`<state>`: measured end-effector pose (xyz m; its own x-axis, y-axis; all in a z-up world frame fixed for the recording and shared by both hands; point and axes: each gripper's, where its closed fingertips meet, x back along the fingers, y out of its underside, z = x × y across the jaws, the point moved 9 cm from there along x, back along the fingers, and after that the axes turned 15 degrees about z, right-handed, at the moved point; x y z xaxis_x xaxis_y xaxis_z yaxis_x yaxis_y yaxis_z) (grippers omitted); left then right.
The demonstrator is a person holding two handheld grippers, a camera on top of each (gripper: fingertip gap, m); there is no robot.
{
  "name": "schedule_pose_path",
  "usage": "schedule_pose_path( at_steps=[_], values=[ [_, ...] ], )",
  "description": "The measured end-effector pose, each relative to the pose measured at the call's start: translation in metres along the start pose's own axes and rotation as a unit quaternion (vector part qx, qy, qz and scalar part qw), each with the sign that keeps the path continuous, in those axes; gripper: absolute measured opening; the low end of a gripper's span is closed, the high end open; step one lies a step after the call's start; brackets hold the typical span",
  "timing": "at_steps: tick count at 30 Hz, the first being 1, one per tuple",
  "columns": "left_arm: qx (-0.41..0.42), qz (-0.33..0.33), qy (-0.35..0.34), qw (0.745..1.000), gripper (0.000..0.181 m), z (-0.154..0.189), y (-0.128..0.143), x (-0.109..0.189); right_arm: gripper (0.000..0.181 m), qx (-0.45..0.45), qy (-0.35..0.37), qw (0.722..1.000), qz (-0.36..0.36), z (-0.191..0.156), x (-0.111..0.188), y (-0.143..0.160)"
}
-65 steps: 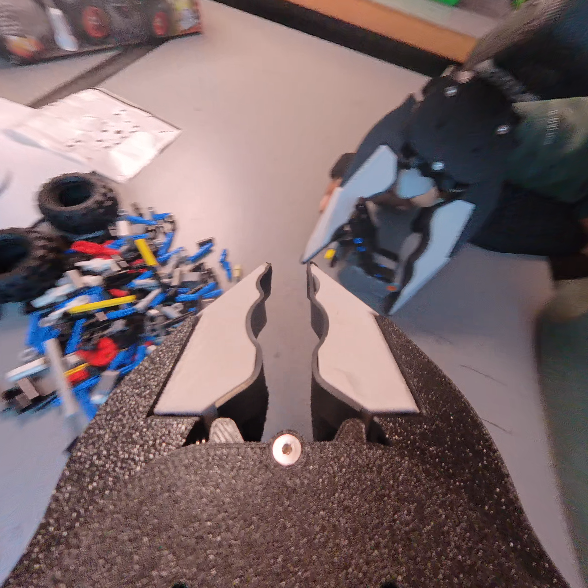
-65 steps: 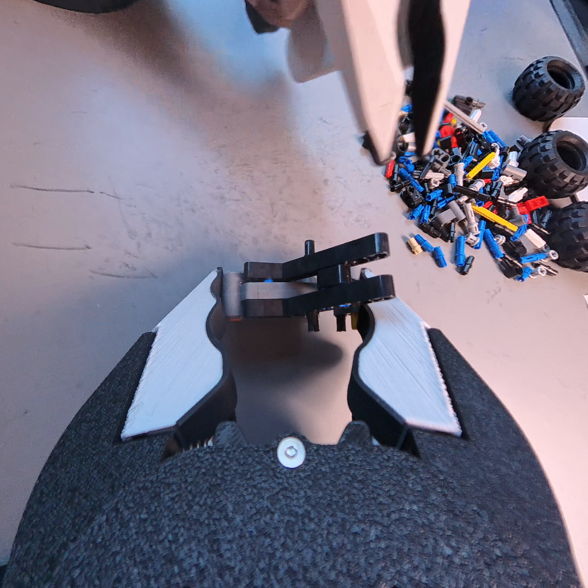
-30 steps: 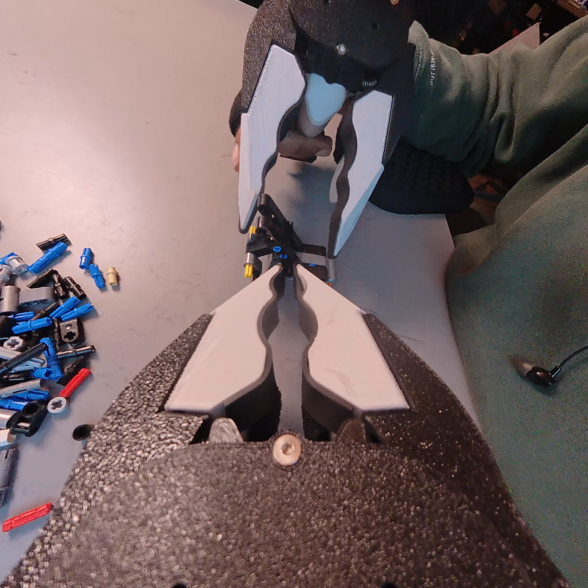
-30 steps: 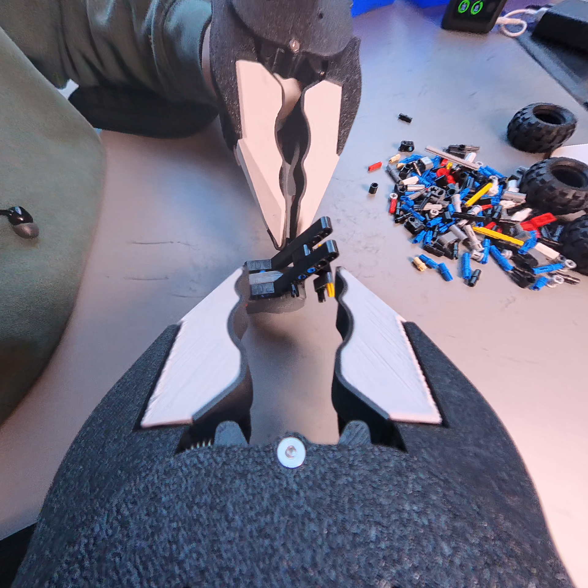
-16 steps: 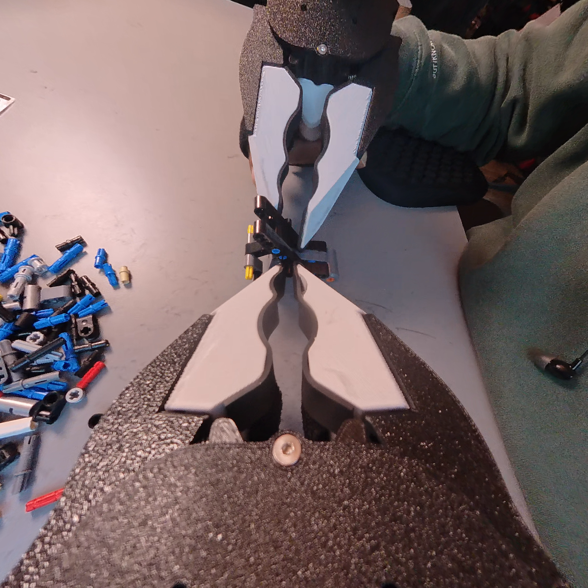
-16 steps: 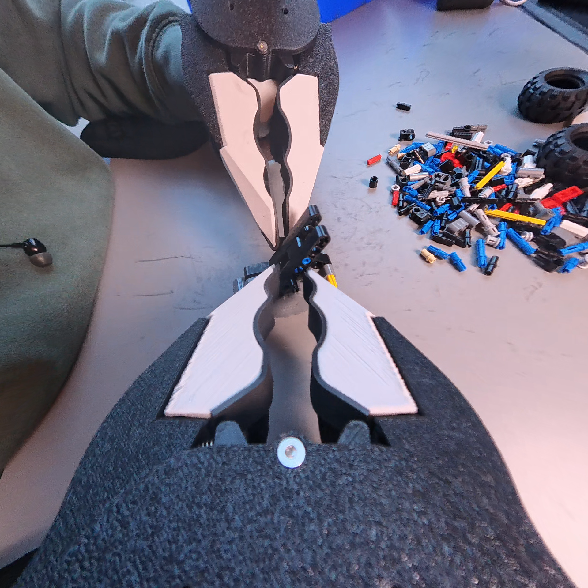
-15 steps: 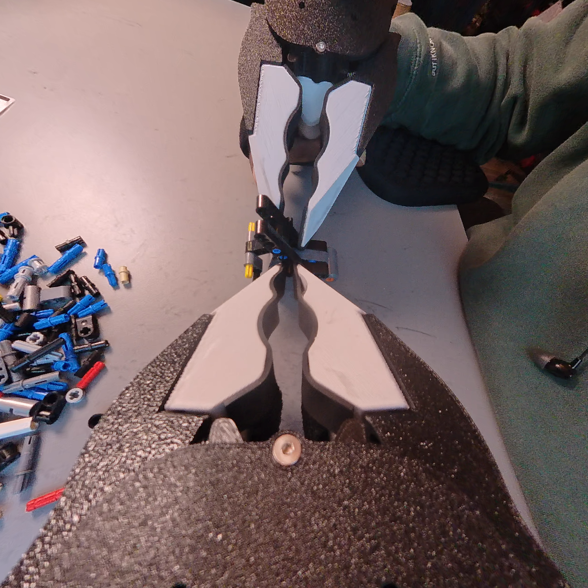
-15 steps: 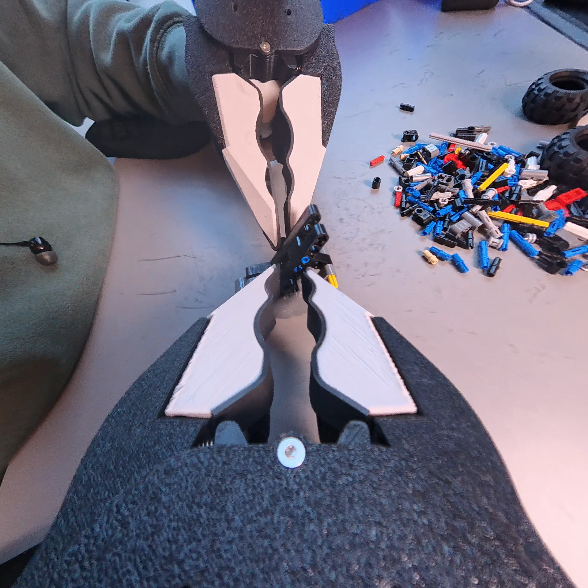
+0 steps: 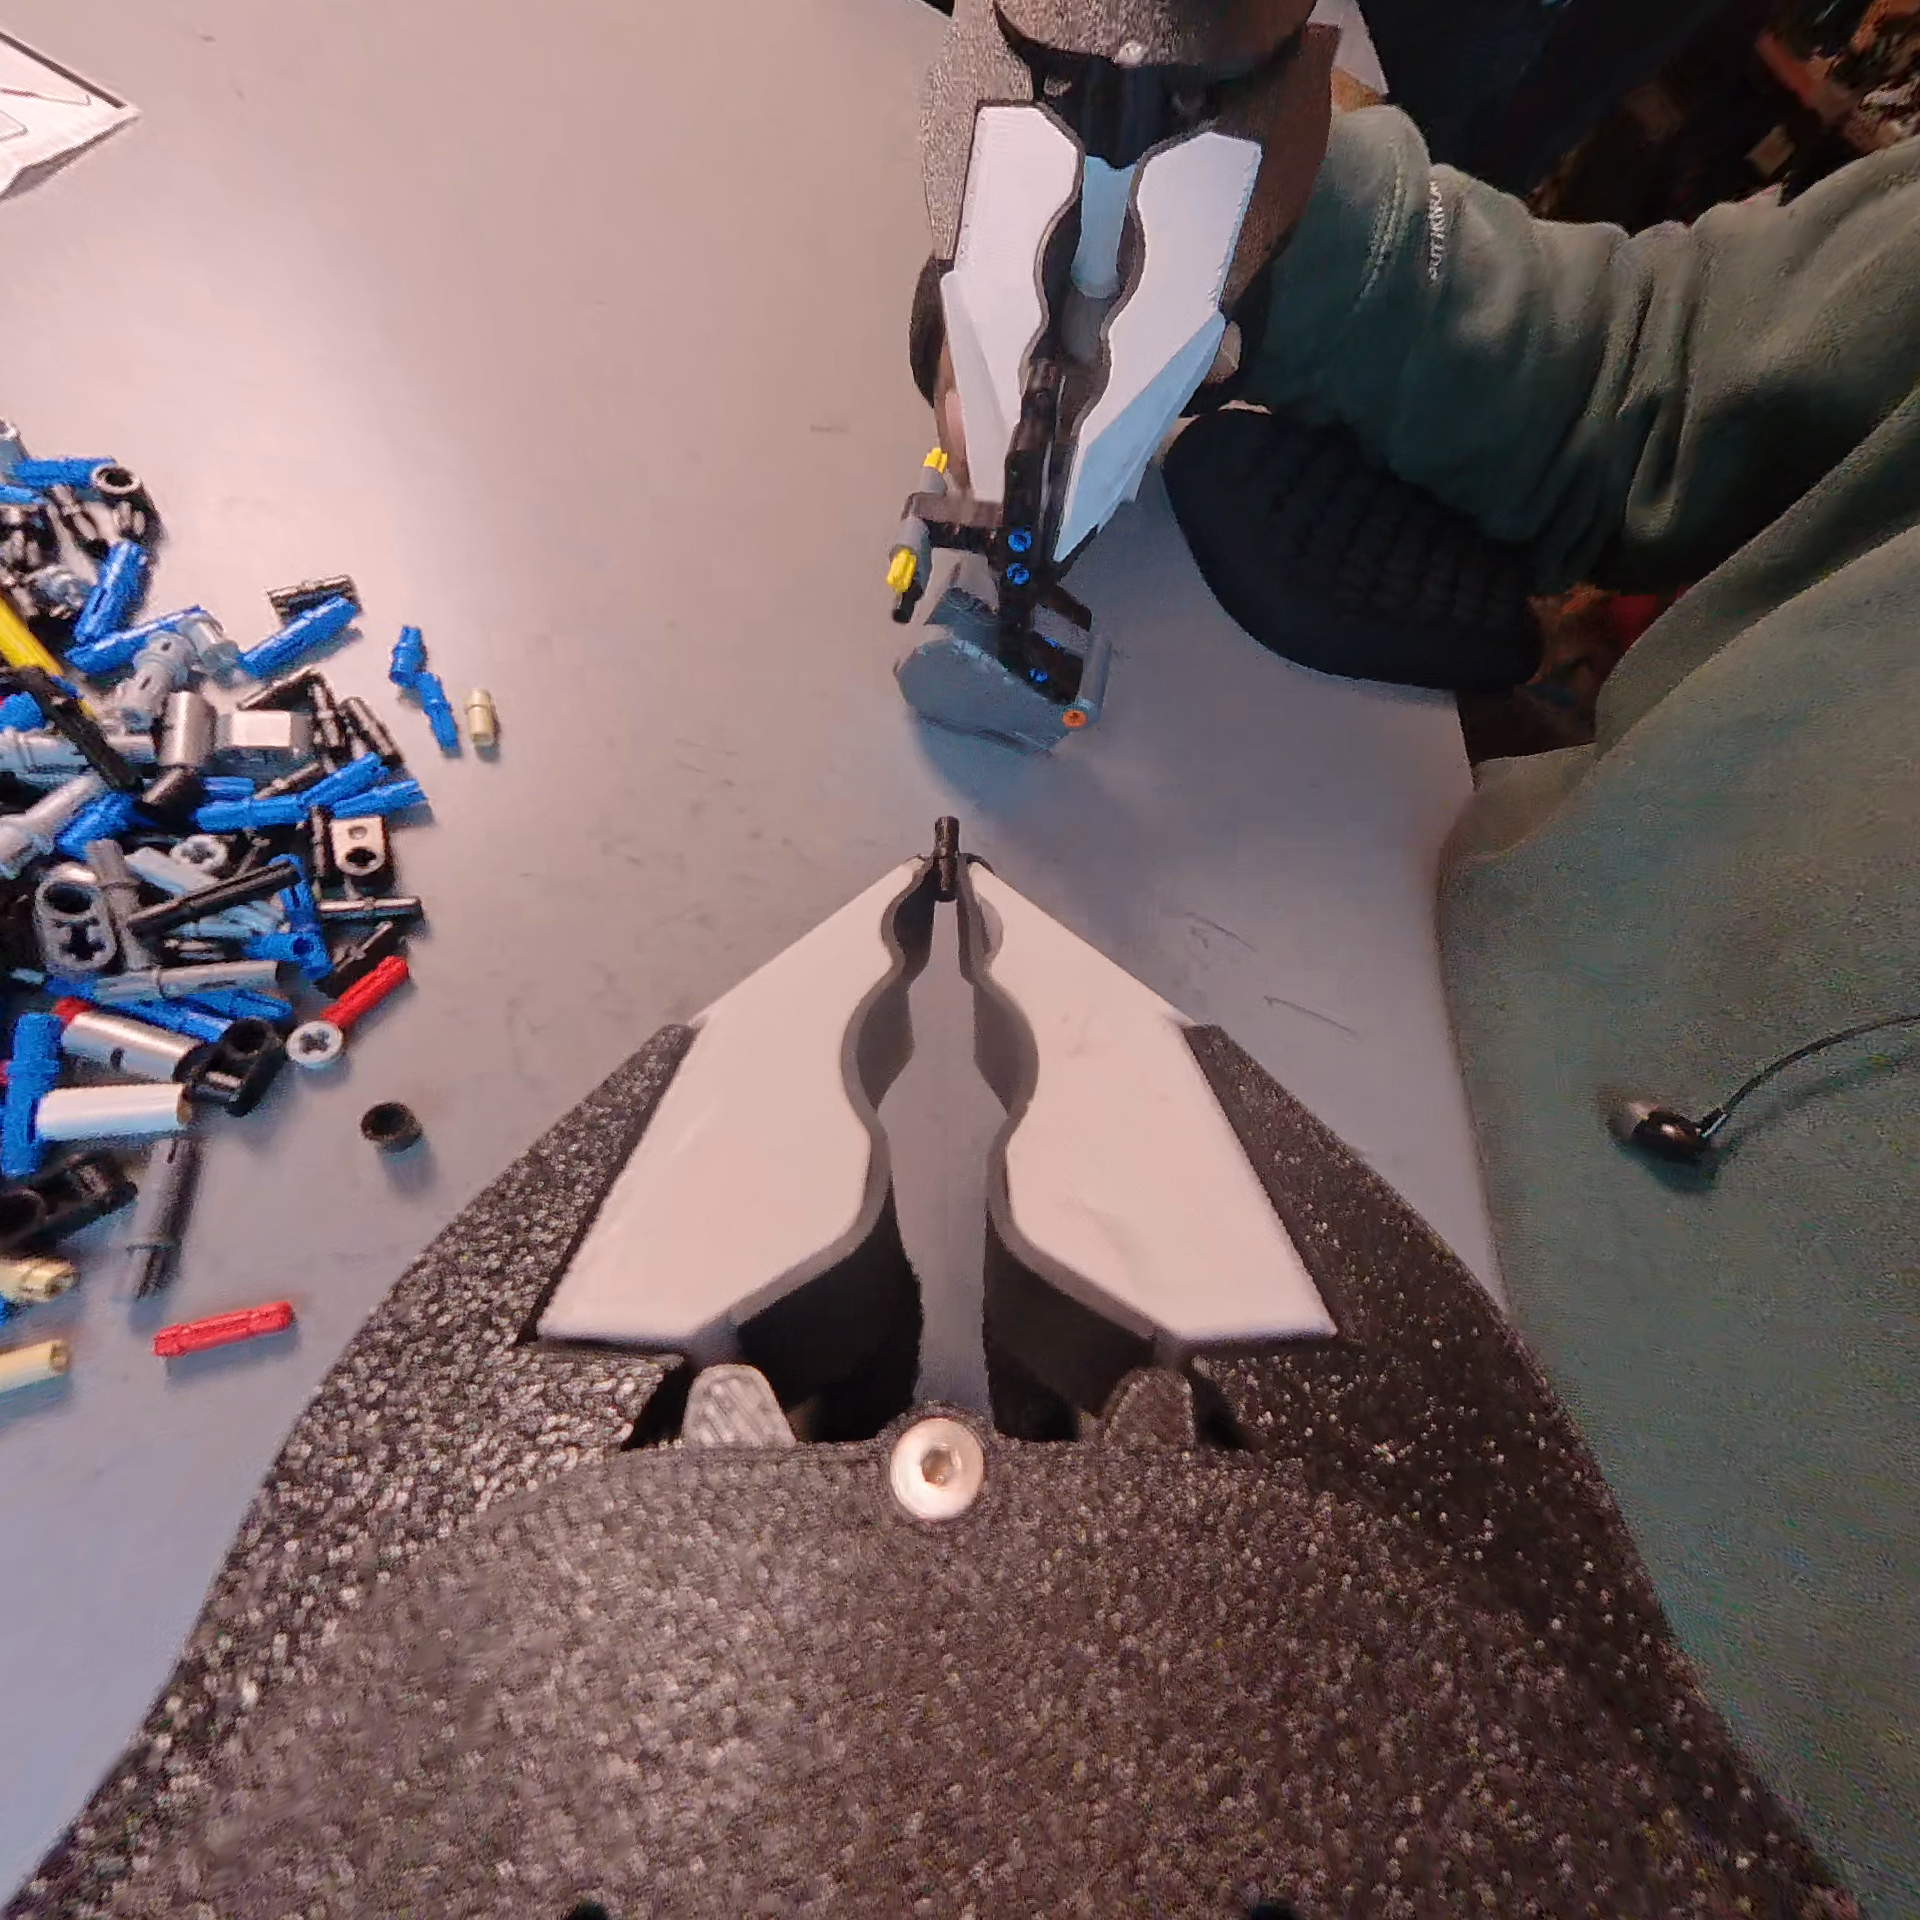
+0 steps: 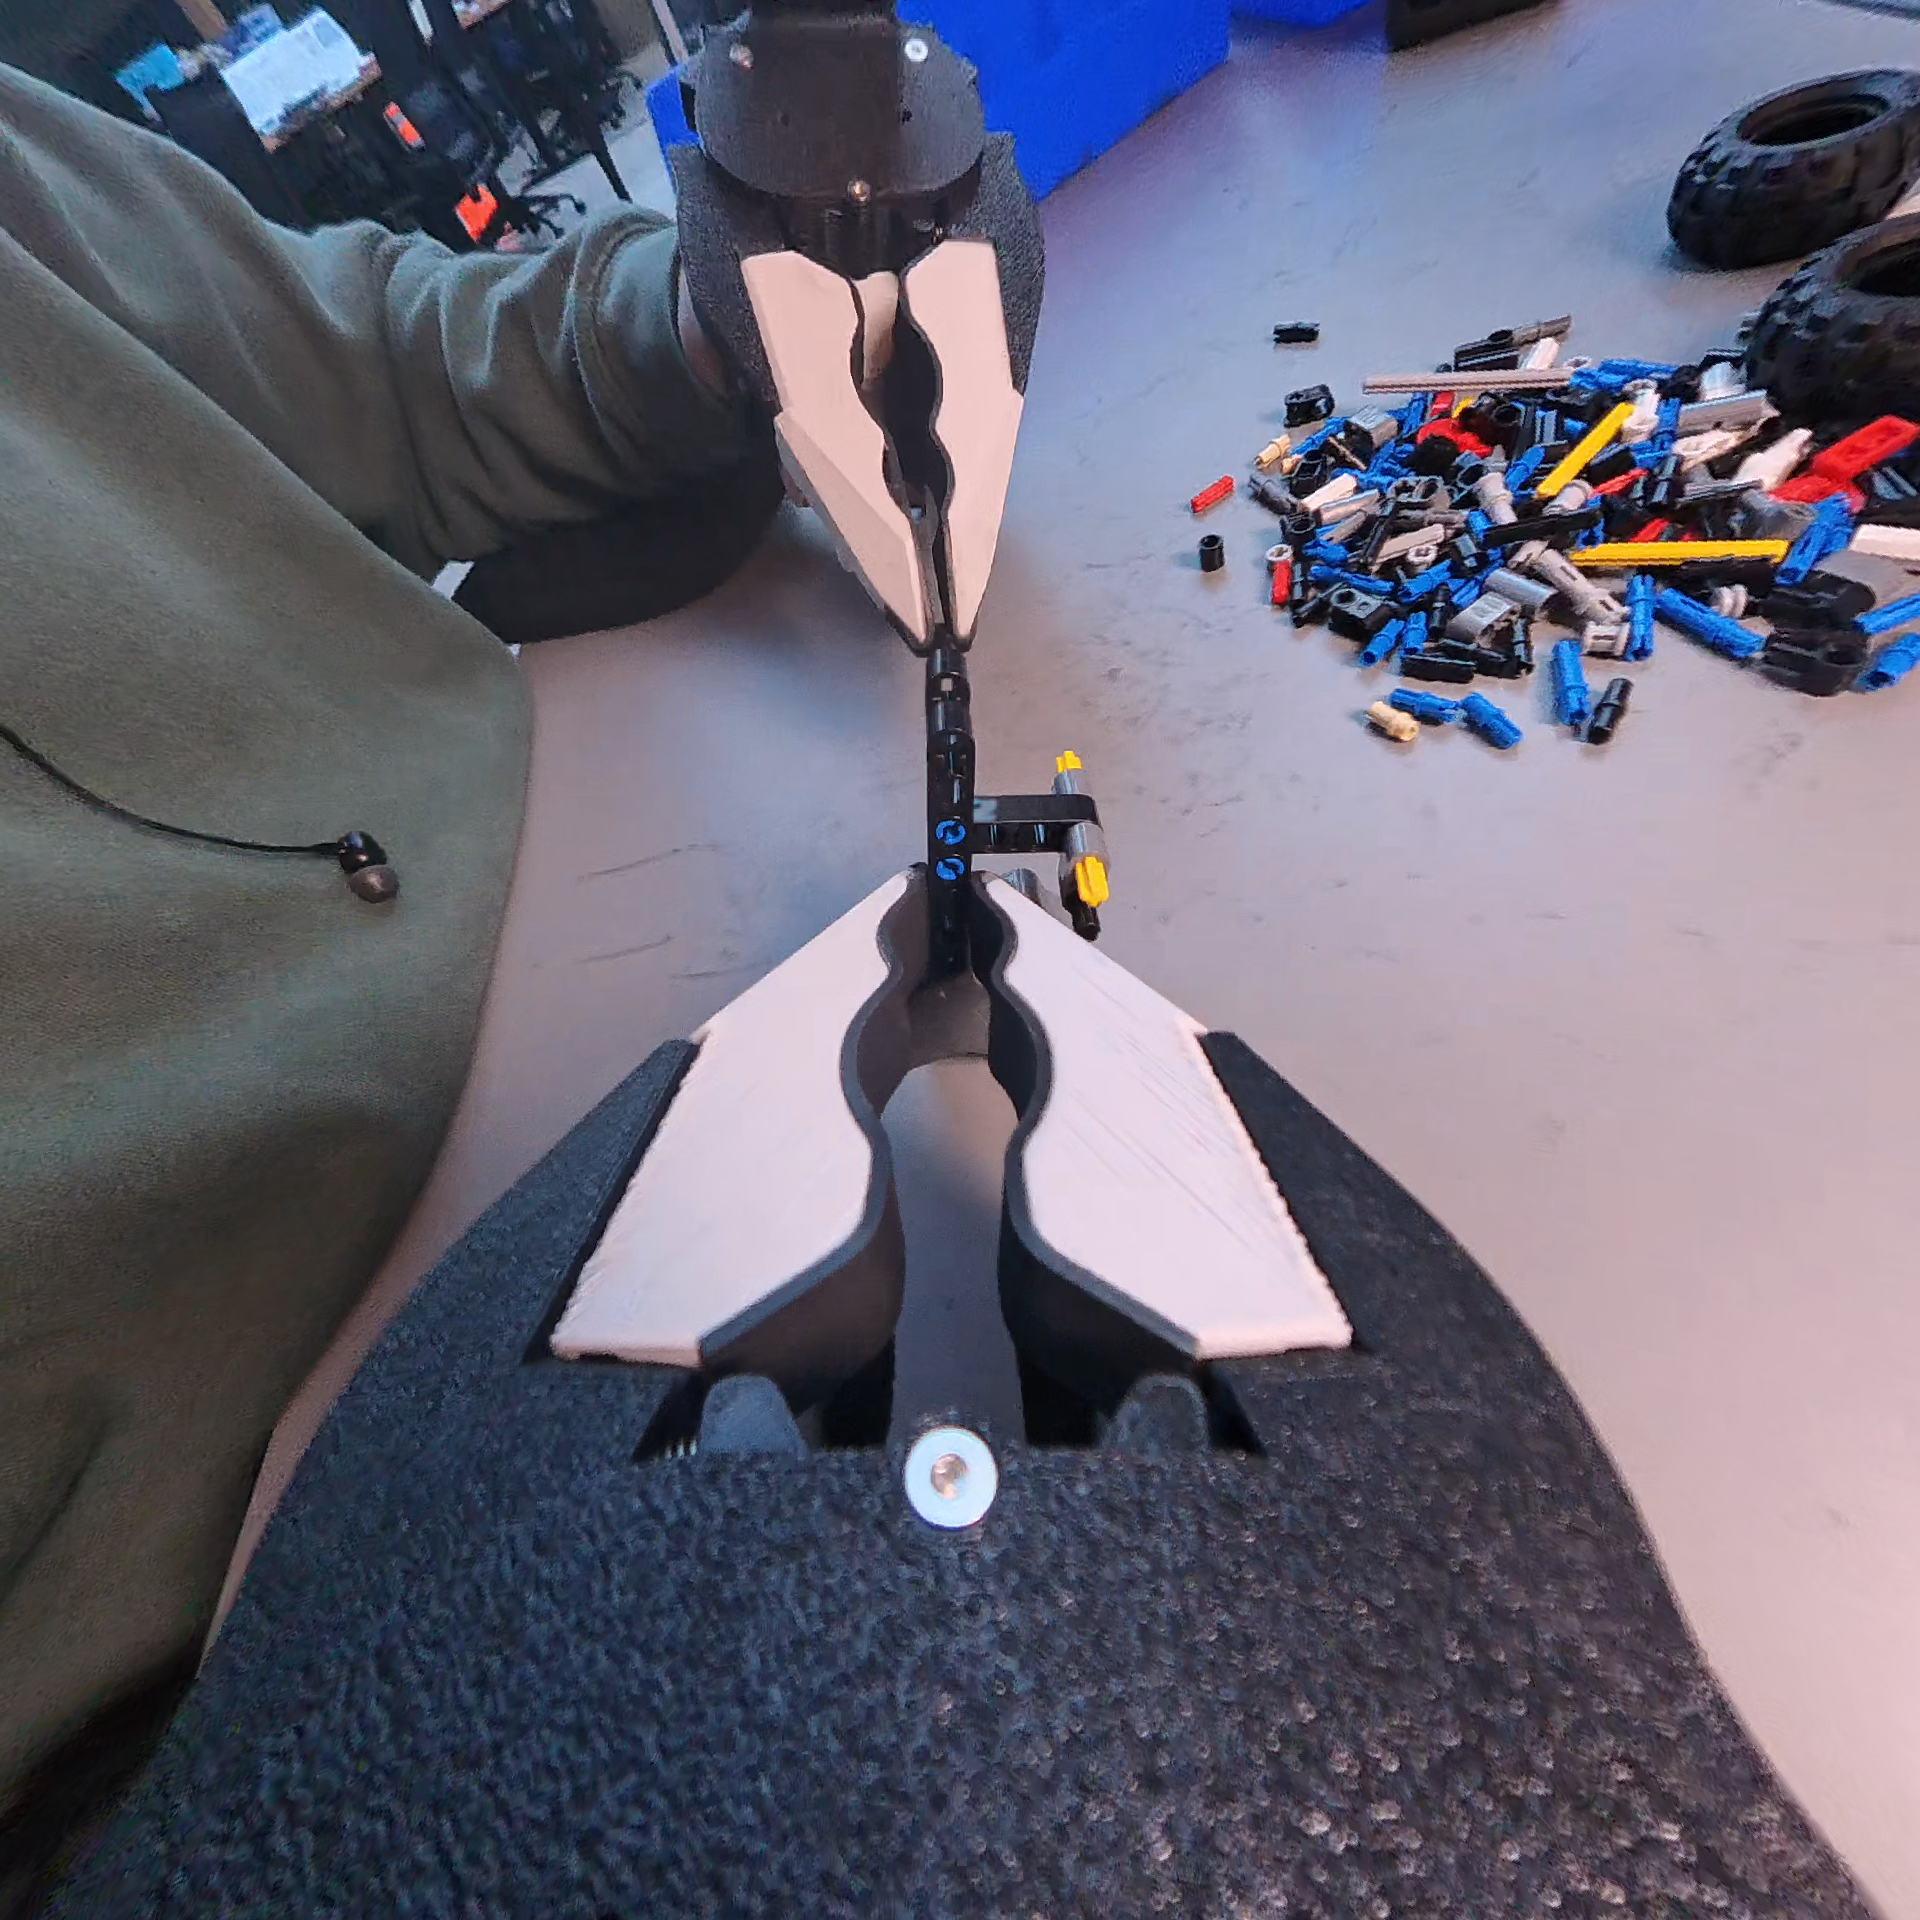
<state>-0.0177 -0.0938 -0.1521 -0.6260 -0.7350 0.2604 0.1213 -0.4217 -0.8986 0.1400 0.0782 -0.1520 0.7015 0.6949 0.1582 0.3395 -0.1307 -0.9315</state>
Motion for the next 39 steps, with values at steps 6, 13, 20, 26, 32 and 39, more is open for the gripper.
schedule_pose_path(
  at_steps=[6, 13, 20, 26, 32, 39],
  values=[
    [-0.016, -0.039, -0.009, 0.999, 0.004, 0.004, 0.004, -0.019, 0.006, -0.004, -0.006, 1.000, -0.012, -0.001, -0.006, 0.000],
    [-0.123, -0.023, -0.180, 0.976, 0.004, -0.034, -0.014, -0.006, 0.006, -0.005, 0.005, 1.000, -0.014, 0.000, -0.008, 0.000],
    [-0.143, -0.029, -0.293, 0.945, 0.031, -0.075, -0.021, 0.001, 0.006, -0.006, 0.008, 1.000, -0.009, -0.001, -0.009, 0.000],
    [-0.048, 0.075, -0.066, 0.994, 0.035, -0.020, -0.035, -0.007, 0.006, 0.002, 0.011, 1.000, 0.000, -0.002, -0.012, -0.001],
    [-0.083, 0.044, 0.043, 0.995, 0.026, 0.018, -0.027, -0.040, 0.006, -0.001, -0.013, 1.000, -0.009, -0.010, -0.028, 0.000],
    [-0.073, 0.007, 0.060, 0.995, 0.008, 0.021, -0.019, -0.042, 0.019, 0.009, -0.020, 0.999, -0.031, -0.015, -0.030, 0.004]
  ],
)
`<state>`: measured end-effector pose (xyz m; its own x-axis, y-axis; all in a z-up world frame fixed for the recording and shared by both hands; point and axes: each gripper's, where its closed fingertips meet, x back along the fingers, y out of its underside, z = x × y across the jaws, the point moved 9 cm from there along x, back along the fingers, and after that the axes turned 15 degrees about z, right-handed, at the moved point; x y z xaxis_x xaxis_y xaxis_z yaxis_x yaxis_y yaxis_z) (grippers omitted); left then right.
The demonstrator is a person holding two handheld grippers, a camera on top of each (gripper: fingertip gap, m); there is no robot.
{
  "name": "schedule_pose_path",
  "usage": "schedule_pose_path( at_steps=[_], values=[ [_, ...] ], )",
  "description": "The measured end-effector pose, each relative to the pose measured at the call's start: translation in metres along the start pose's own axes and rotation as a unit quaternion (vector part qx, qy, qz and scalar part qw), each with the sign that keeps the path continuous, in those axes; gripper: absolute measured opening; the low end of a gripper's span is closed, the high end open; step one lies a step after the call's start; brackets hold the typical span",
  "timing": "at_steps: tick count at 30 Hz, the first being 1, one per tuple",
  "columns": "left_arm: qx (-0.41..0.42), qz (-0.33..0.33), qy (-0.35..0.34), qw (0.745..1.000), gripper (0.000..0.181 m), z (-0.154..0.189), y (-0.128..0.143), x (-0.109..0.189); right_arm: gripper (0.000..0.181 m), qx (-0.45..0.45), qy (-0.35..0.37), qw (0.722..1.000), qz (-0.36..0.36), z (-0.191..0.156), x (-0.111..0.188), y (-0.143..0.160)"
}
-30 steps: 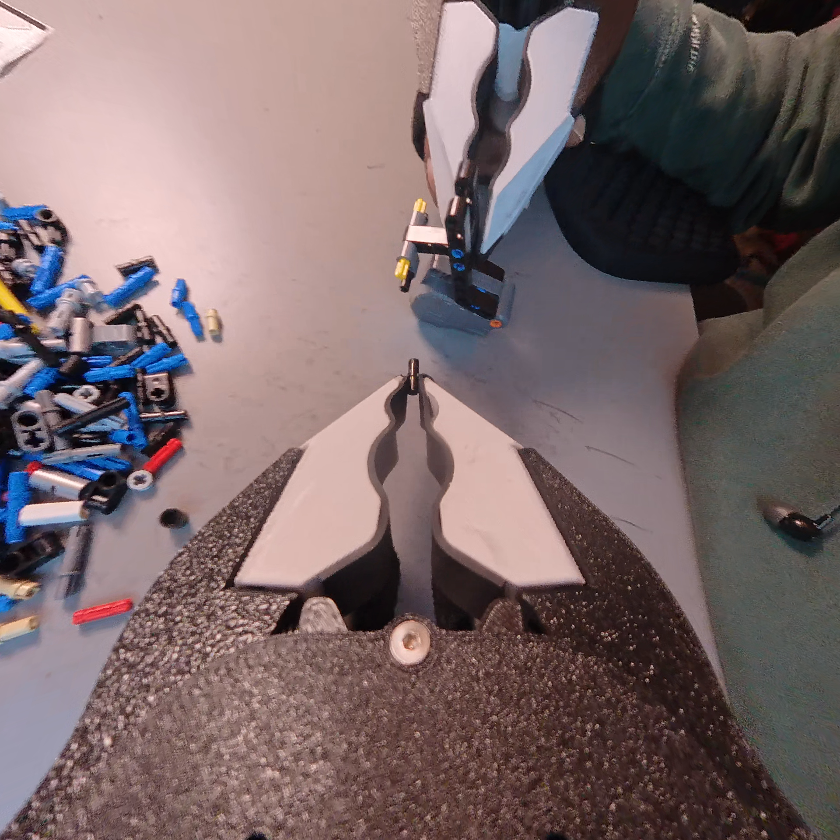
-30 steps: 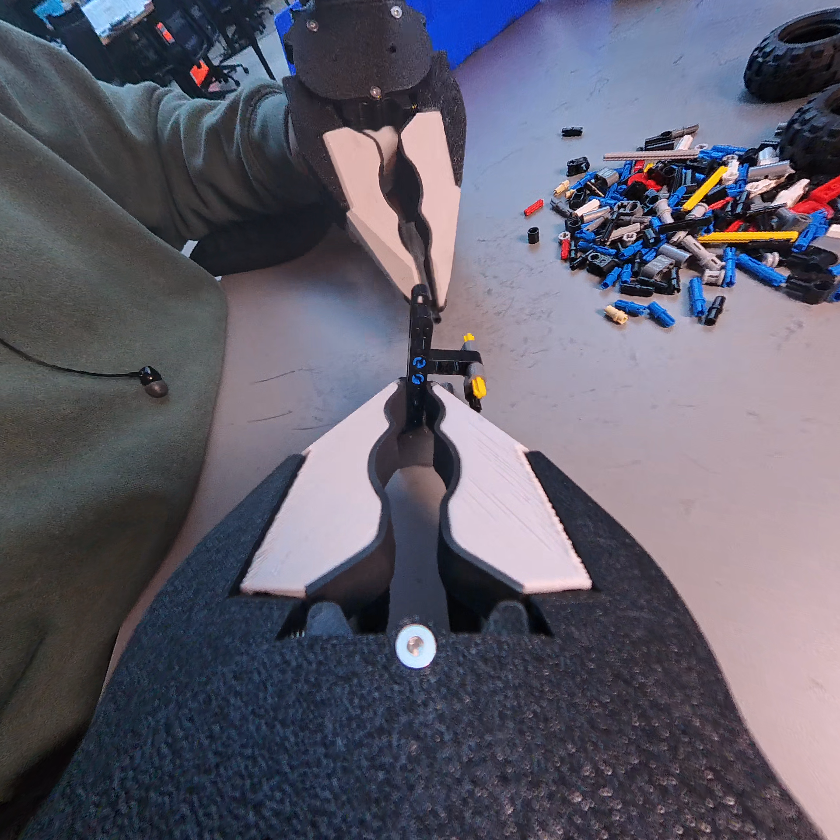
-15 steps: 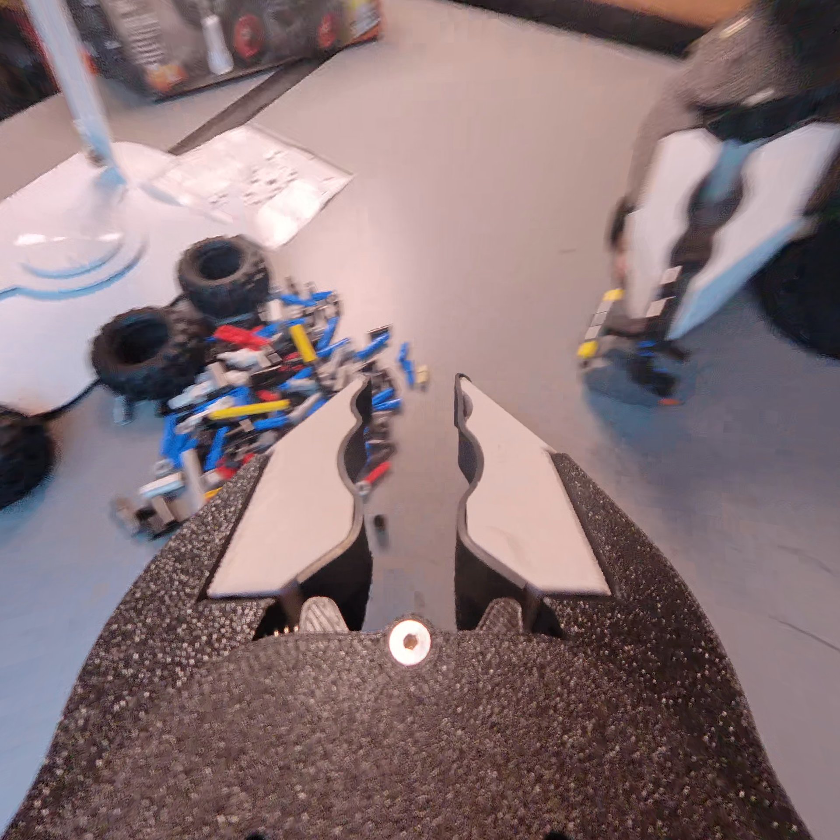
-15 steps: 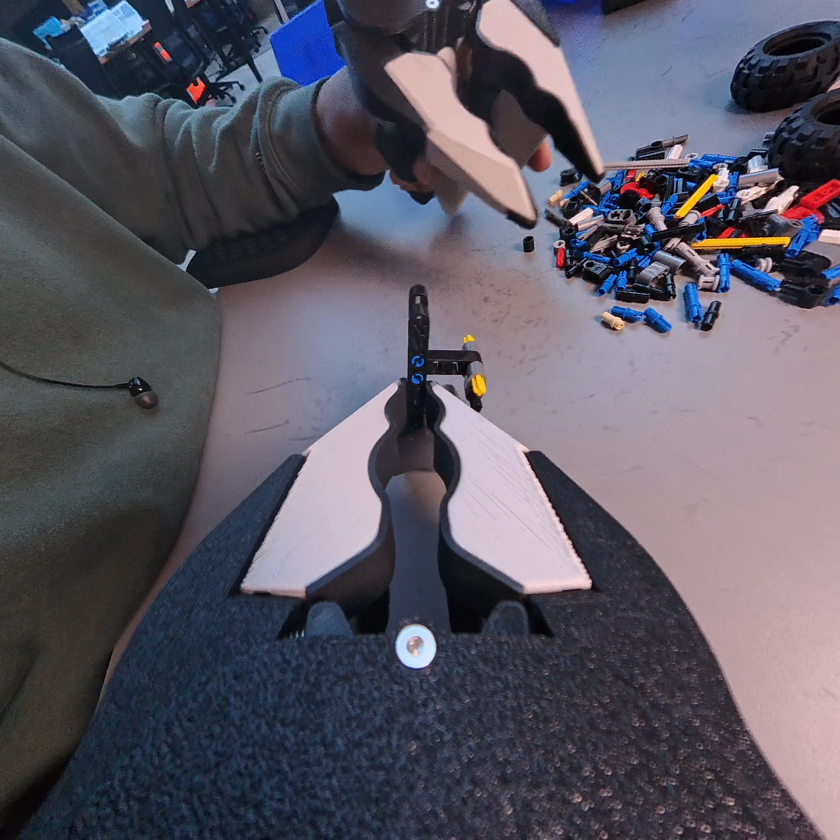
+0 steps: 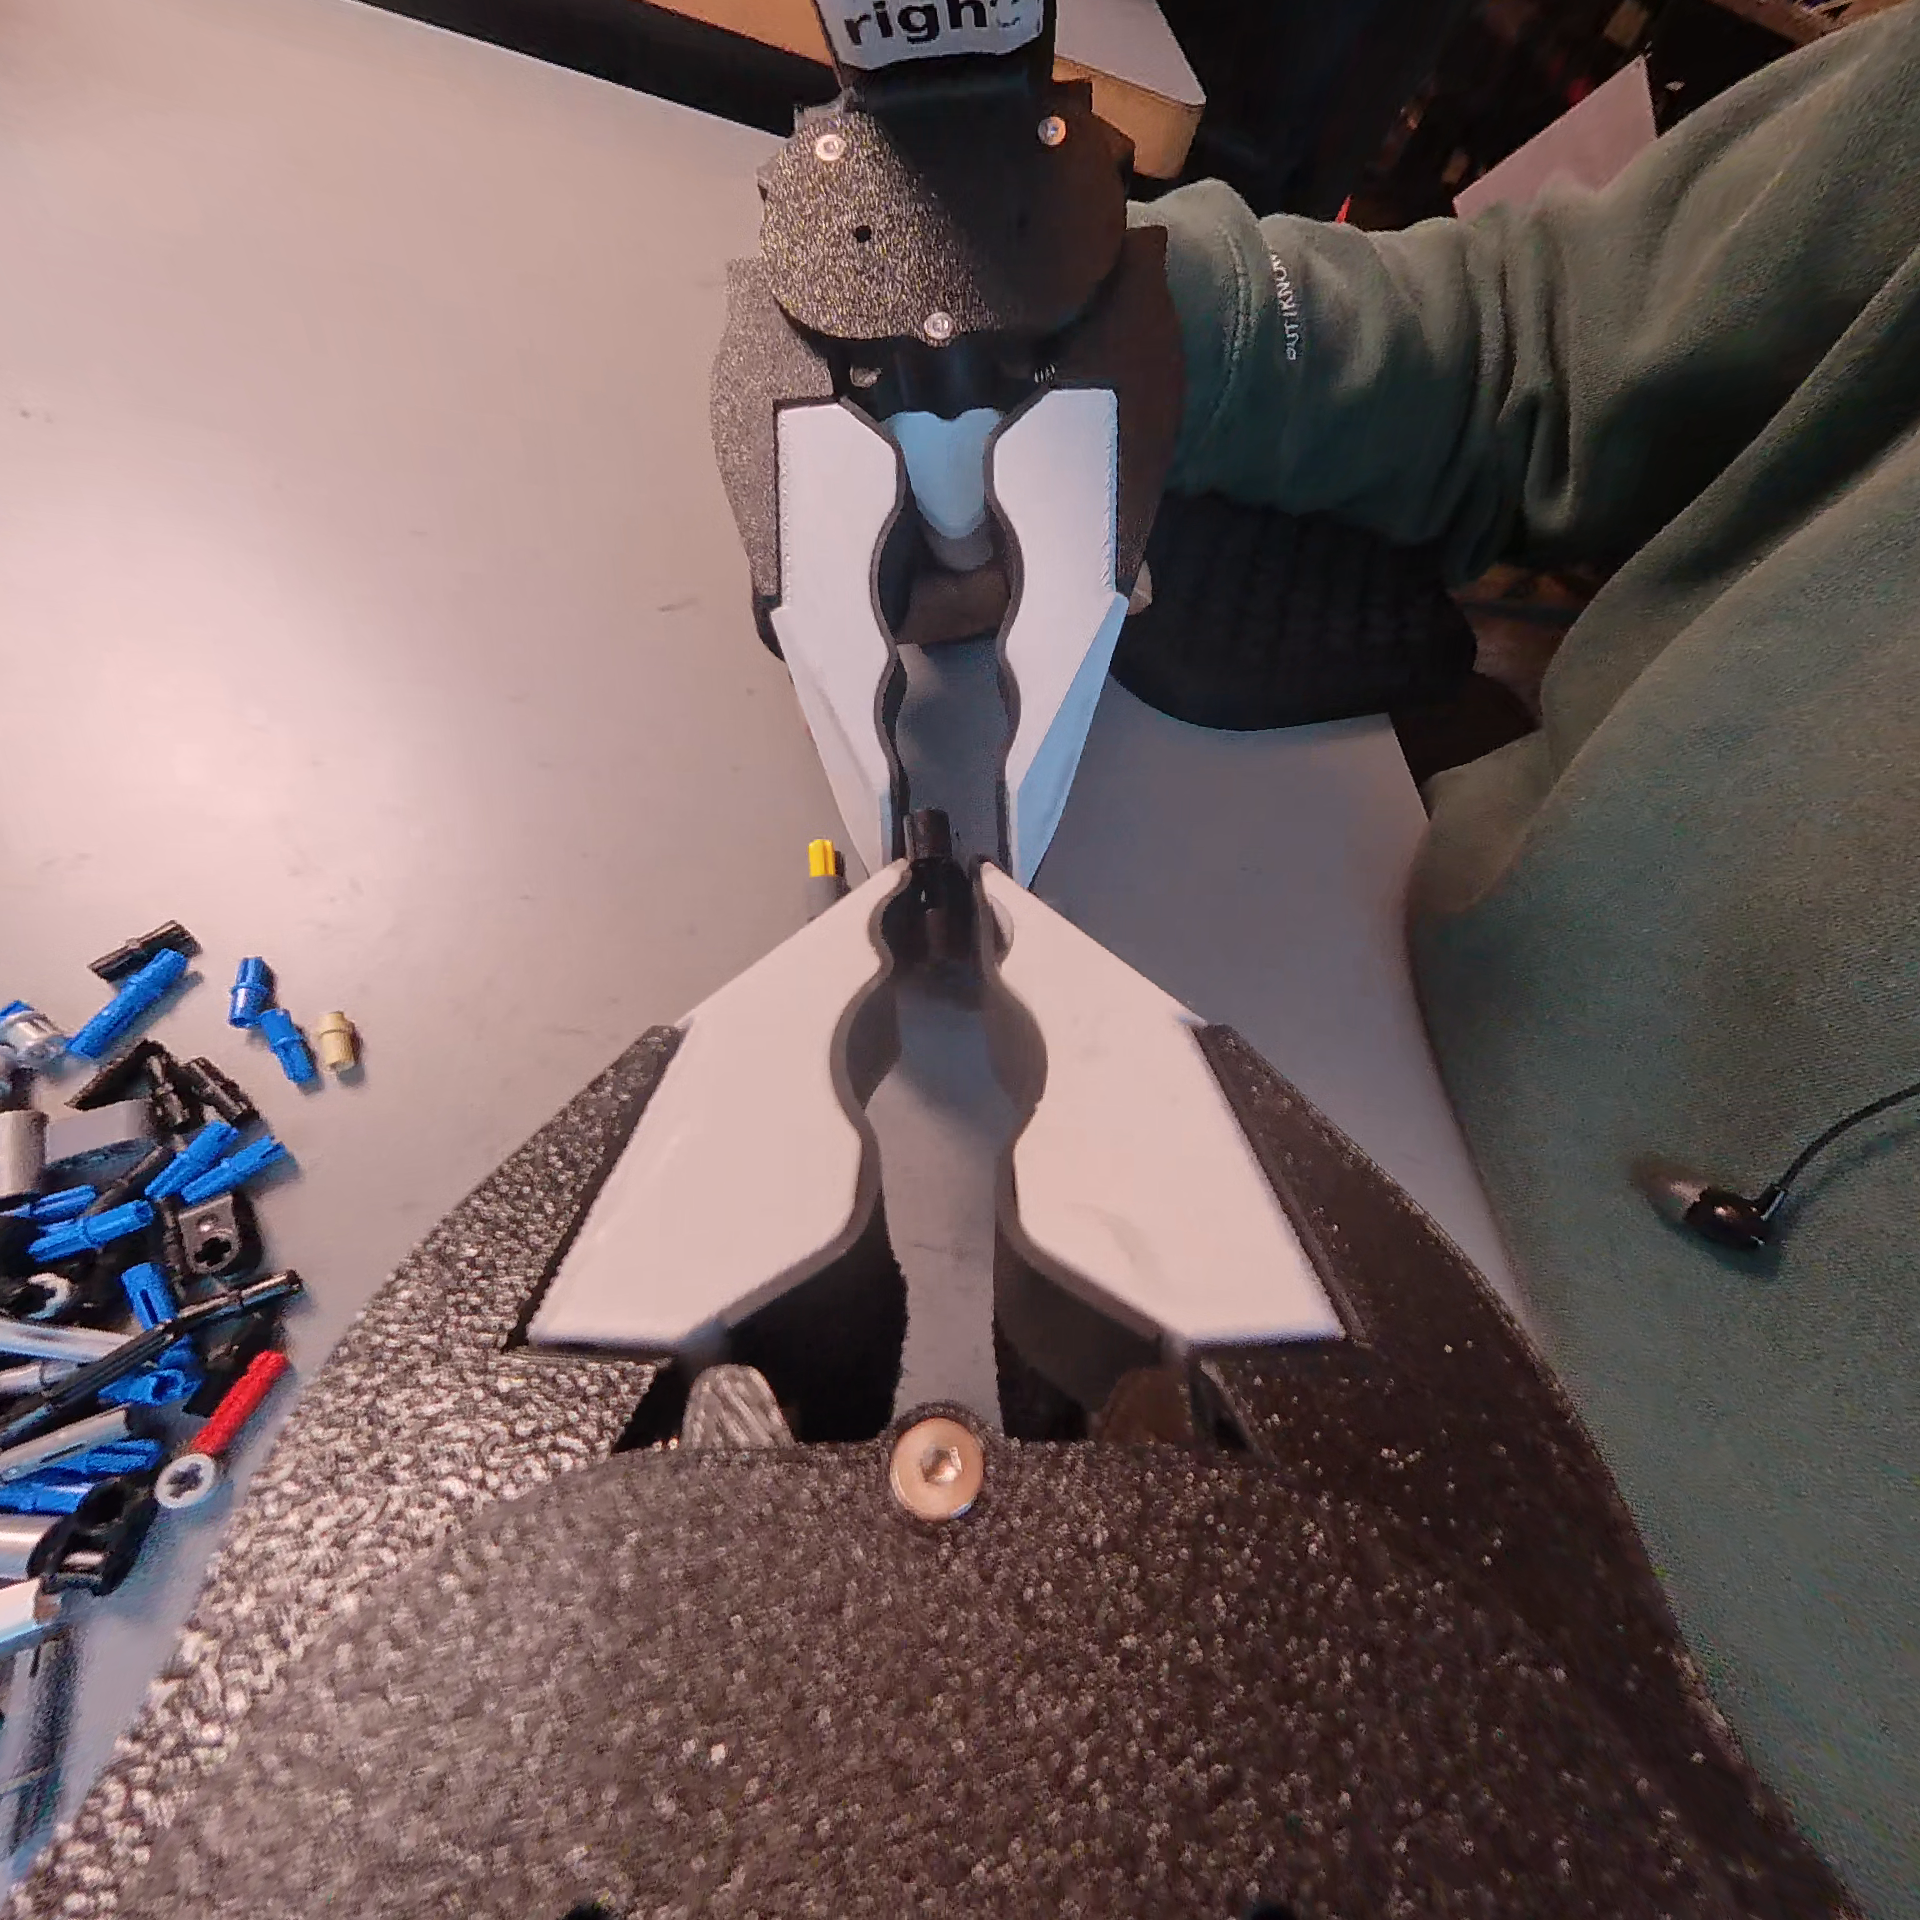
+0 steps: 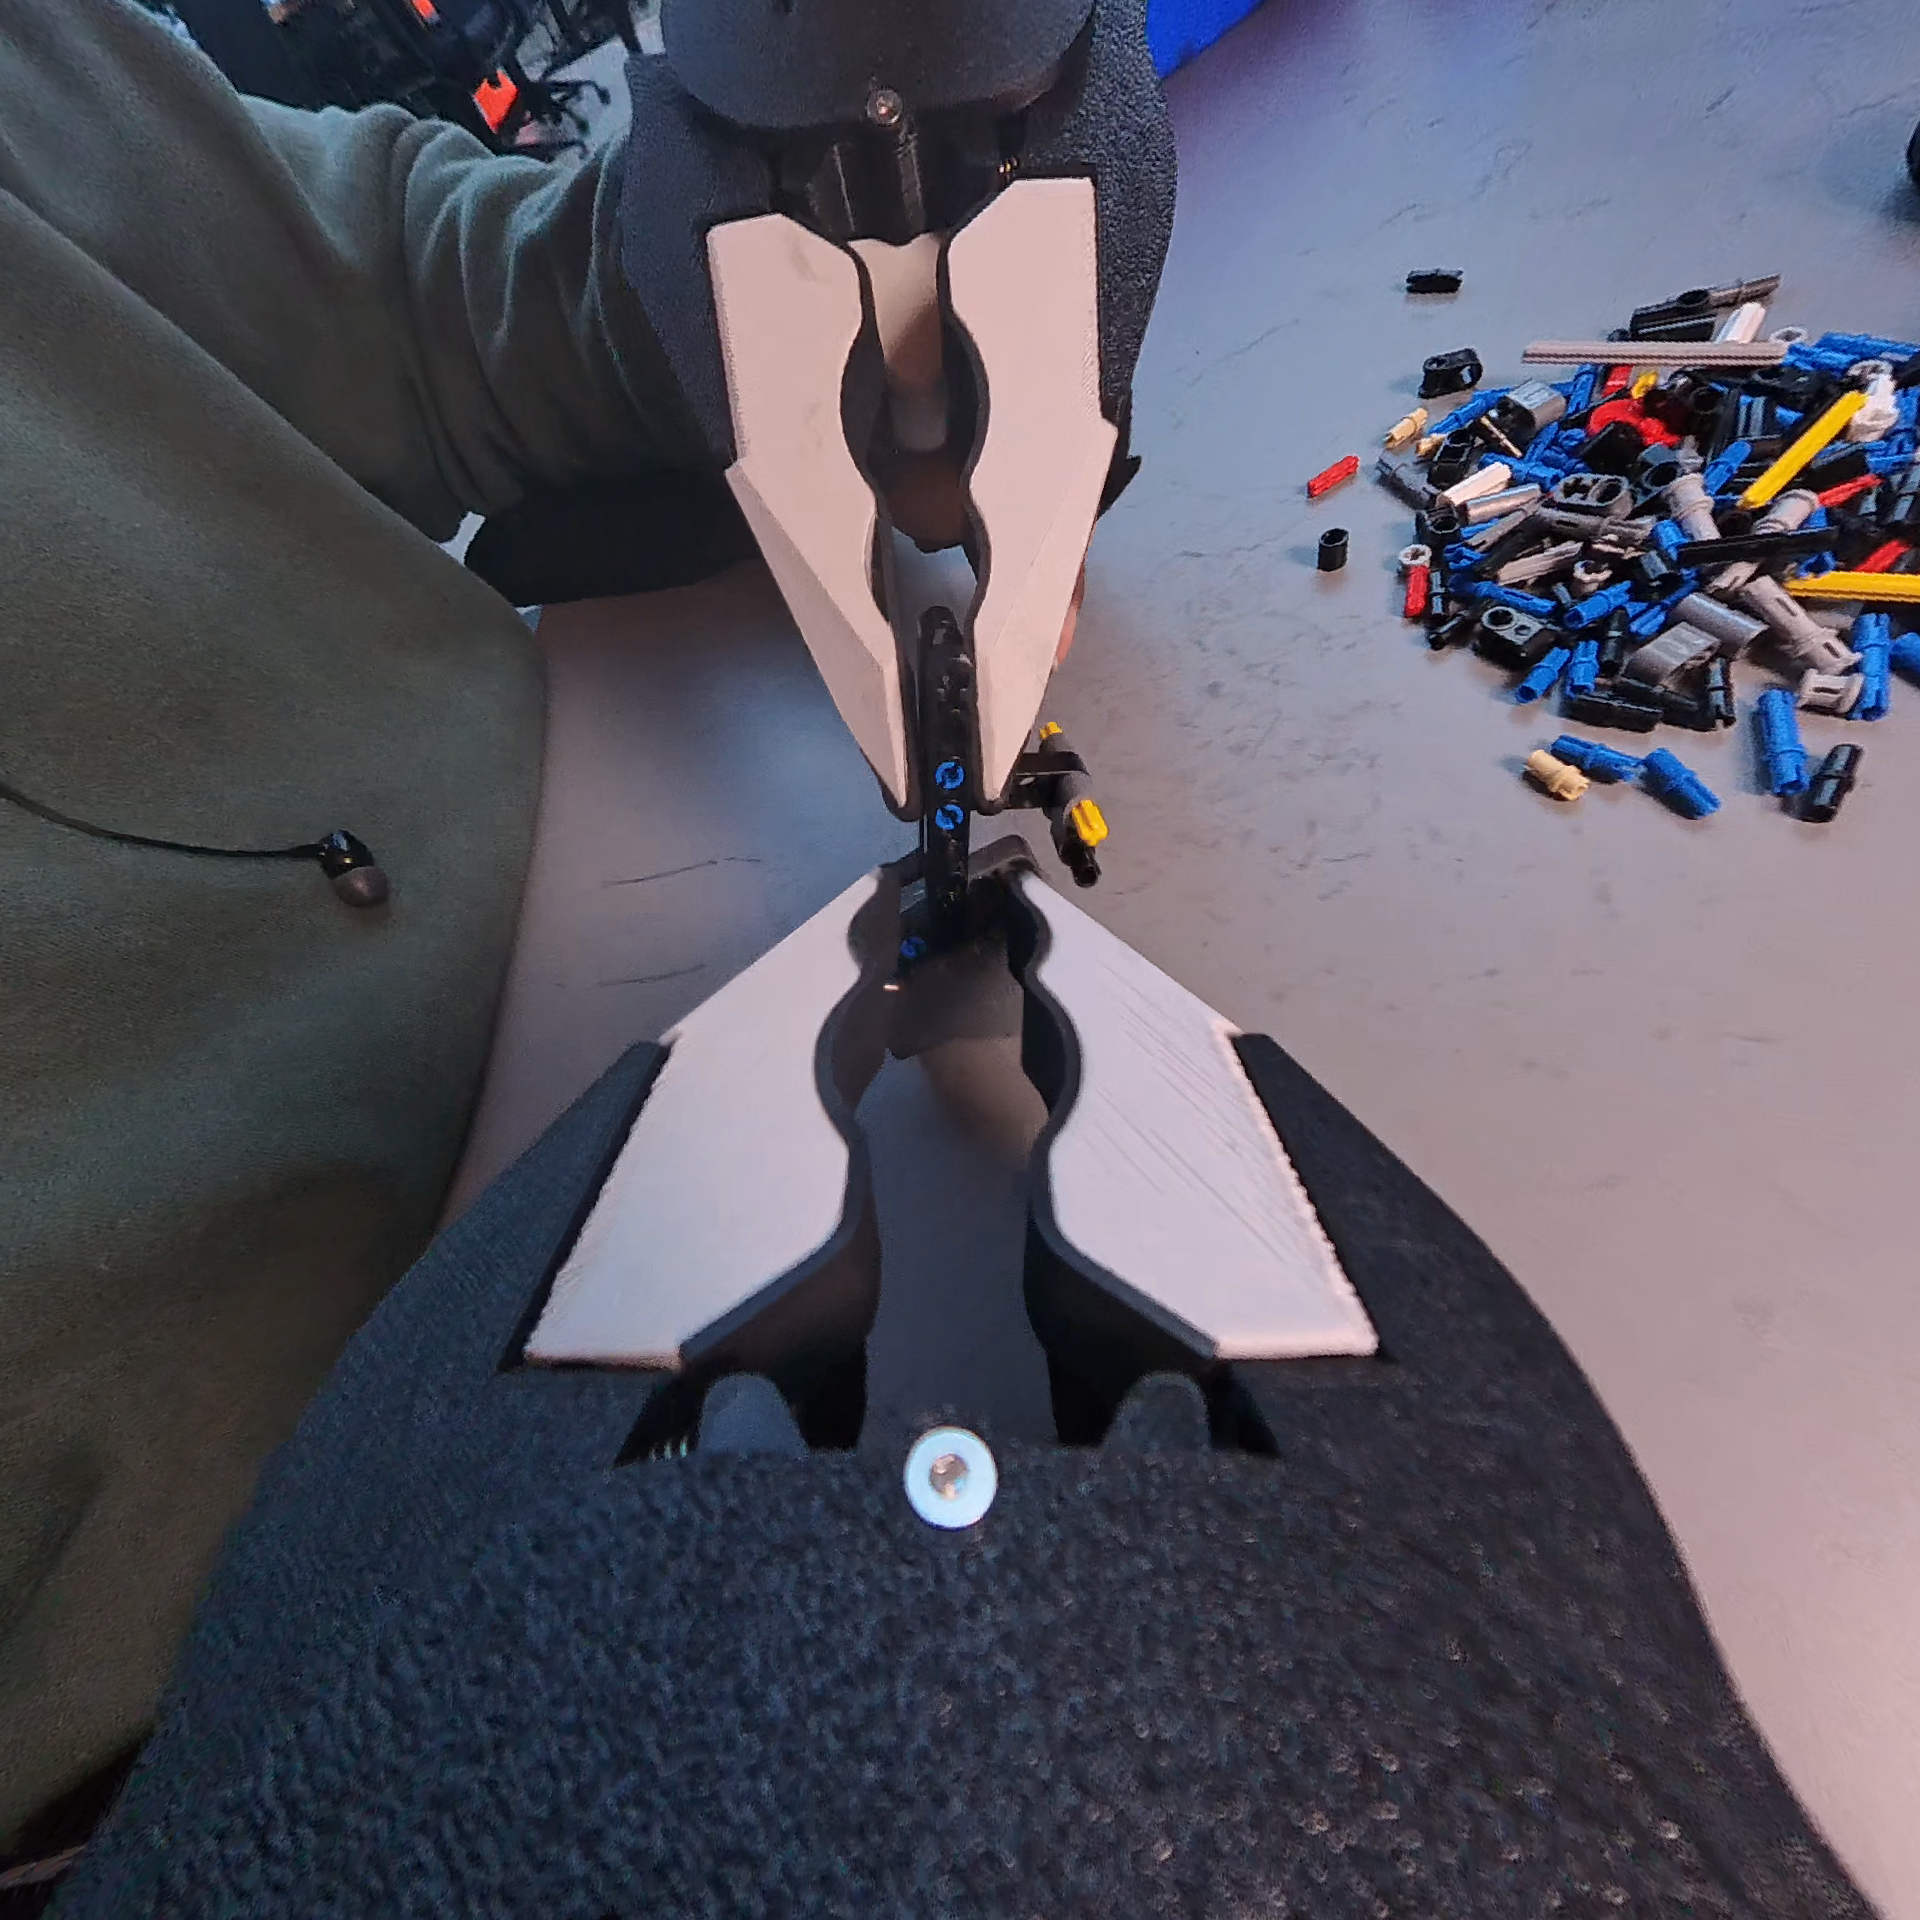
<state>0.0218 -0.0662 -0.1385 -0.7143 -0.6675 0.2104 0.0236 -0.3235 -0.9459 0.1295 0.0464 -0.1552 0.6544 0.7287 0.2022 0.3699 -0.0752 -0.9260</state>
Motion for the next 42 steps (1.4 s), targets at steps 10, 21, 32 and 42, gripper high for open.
schedule_pose_path(
  at_steps=[10, 21, 32, 42],
  values=[
    [0.016, -0.005, 0.012, 1.000, 0.008, -0.001, -0.002, 0.000, 0.006, 0.035, -0.004, 0.999, 0.012, -0.003, 0.003, -0.004],
    [-0.004, -0.018, 0.007, 1.000, 0.009, 0.002, -0.001, 0.000, 0.005, 0.031, -0.013, 0.999, 0.014, -0.004, 0.003, -0.003],
    [0.017, -0.029, 0.016, 0.999, 0.007, 0.005, -0.004, -0.002, 0.003, 0.053, -0.022, 0.998, 0.009, -0.008, 0.006, -0.007],
    [0.058, -0.037, 0.008, 0.998, 0.006, -0.002, 0.000, 0.020, 0.002, 0.053, -0.024, 0.998, 0.027, -0.002, 0.038, -0.009]
  ],
)
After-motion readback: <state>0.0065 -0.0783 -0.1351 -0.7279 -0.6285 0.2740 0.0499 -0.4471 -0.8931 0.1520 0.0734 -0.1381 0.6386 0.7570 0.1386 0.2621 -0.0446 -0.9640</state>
